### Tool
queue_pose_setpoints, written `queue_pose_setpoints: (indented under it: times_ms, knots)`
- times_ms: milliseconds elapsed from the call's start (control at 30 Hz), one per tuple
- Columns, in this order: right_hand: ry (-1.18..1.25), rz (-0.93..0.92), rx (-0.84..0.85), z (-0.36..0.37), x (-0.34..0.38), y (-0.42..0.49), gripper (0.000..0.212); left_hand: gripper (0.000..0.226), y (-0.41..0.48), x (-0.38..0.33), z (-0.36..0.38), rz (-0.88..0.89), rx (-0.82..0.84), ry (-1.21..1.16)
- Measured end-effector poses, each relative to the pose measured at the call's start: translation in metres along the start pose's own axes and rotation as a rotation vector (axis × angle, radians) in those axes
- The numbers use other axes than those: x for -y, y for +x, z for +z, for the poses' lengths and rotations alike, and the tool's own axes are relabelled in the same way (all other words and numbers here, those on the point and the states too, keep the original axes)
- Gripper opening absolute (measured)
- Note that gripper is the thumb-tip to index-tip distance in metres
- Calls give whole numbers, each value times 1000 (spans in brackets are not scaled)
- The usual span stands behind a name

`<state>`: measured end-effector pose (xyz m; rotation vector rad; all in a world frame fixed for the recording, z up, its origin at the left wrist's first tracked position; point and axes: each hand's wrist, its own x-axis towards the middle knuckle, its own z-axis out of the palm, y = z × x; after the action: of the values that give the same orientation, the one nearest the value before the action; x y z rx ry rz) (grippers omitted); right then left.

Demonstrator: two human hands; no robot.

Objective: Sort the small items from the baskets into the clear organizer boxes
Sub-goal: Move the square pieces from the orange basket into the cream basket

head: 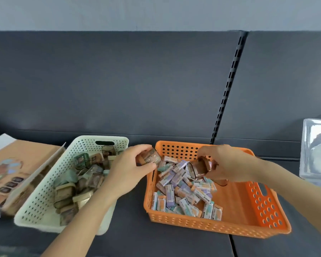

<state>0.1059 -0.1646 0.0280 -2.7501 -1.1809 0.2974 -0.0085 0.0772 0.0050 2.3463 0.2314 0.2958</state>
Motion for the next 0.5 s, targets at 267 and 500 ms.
queue_pose_setpoints:
  times_ms: [267, 500]
  knots:
    - [303, -189, -169, 2, 106, 61, 37, 31, -24, 44, -58, -101, -249, 143]
    - [406, -252, -253, 23, 193, 119, 43, 42, -41, 100, -99, -220, -263, 157]
